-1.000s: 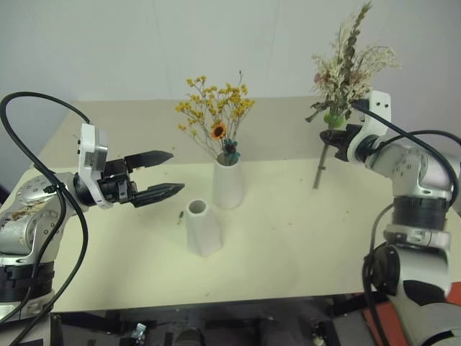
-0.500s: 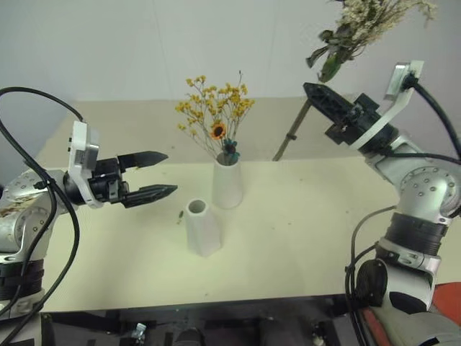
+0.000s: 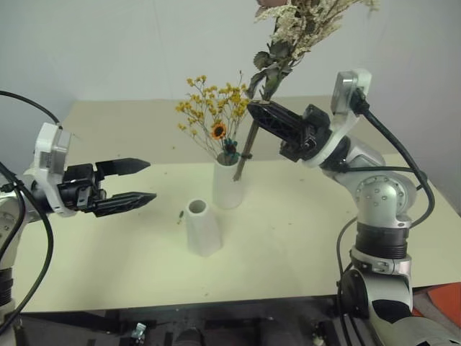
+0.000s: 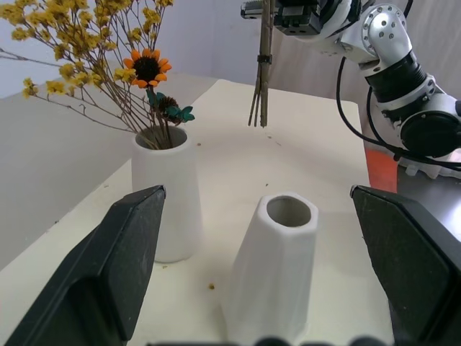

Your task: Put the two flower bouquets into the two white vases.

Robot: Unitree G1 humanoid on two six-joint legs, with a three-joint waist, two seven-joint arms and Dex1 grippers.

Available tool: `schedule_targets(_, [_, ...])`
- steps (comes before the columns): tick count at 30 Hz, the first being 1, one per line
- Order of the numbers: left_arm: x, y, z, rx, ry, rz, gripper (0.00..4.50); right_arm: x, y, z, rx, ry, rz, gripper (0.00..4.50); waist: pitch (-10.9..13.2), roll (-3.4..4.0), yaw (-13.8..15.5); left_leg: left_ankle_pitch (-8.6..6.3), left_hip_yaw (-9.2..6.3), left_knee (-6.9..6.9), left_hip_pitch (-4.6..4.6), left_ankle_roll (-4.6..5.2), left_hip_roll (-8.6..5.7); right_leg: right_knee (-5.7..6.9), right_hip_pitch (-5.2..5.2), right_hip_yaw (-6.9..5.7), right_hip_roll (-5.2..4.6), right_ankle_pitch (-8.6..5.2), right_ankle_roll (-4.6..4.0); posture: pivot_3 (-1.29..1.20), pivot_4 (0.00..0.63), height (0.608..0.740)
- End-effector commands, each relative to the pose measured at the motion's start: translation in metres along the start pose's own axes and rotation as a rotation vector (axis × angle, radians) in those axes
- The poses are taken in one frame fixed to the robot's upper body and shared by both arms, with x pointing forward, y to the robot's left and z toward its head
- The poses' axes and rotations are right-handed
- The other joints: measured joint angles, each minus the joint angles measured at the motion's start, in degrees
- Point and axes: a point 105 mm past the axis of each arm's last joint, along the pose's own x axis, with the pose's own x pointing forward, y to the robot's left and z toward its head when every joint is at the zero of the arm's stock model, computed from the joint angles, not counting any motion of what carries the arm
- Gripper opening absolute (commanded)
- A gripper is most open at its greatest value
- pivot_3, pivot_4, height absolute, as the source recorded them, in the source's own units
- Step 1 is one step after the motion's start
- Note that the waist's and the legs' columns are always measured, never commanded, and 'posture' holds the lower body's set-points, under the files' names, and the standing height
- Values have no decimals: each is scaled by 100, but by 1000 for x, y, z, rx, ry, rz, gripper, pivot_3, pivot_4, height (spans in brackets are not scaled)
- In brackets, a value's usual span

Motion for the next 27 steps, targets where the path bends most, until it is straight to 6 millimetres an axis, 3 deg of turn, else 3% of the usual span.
schedule_targets(1, [-8, -10, 12, 49, 1, -6, 4500, 12, 18, 11, -26, -51, 93, 243, 0, 0, -3, 0, 0, 0, 0, 0, 1, -1, 0, 0, 1, 0, 0, 0, 150, 740])
schedule_targets(8, [-7, -23, 7, 55, -1, 2, 4500, 25, 25, -4, 9, -20, 143, 243, 0, 0, 5, 0, 0, 0, 0, 0, 1, 1, -2, 0, 0, 0, -1, 0, 150, 740])
schedule_targets(27, [-6, -25, 7, 52, -5, 11, 4500, 51, 37, -28, 54, 2, 190, 243, 0, 0, -2, 0, 0, 0, 1, 0, 1, 1, -2, 0, 1, 0, -1, 0, 150, 740])
